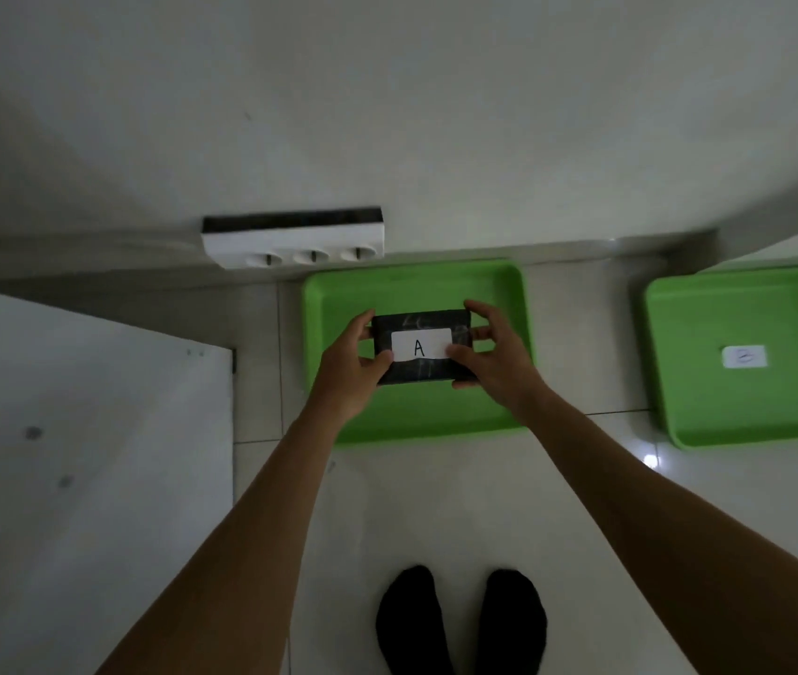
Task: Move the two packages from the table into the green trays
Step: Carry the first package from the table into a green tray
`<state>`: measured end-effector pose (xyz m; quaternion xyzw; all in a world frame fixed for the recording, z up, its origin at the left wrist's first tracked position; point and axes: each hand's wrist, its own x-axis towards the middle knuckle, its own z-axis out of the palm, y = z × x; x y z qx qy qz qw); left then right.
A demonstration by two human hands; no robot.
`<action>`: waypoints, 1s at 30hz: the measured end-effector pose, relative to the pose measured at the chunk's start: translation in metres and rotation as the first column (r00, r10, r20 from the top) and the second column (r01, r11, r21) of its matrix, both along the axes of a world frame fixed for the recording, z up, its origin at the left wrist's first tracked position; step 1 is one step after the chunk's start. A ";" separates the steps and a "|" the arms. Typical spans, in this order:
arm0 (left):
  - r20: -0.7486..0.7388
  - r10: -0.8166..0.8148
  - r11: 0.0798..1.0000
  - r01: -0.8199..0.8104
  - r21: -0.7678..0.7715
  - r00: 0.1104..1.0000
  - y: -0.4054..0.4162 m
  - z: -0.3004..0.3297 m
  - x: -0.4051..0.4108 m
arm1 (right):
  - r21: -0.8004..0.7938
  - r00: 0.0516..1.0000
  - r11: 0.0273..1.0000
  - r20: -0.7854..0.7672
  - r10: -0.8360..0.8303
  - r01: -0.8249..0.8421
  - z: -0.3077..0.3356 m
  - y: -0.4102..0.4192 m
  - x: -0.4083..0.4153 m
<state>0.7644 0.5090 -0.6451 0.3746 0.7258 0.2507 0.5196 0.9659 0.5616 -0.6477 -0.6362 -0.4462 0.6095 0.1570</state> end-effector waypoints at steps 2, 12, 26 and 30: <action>-0.010 -0.026 0.999 0.026 -0.021 1.000 -0.003 -0.040 0.003 | 0.000 0.999 1.000 0.052 0.004 -0.004 -0.045 -0.002 0.000; -0.096 -0.137 0.988 0.129 -0.085 0.986 -0.008 -0.103 0.018 | 0.135 0.860 0.960 0.489 0.149 -0.243 -0.129 -0.002 -0.007; -0.160 -0.122 0.992 0.115 -0.055 0.980 -0.031 0.143 0.000 | 0.076 0.776 0.863 0.484 0.405 -0.499 0.132 -0.016 0.016; -0.198 -0.079 0.995 0.089 0.045 0.977 -0.031 0.286 -0.014 | 0.128 0.731 0.791 0.491 0.473 -0.598 0.281 -0.018 -0.001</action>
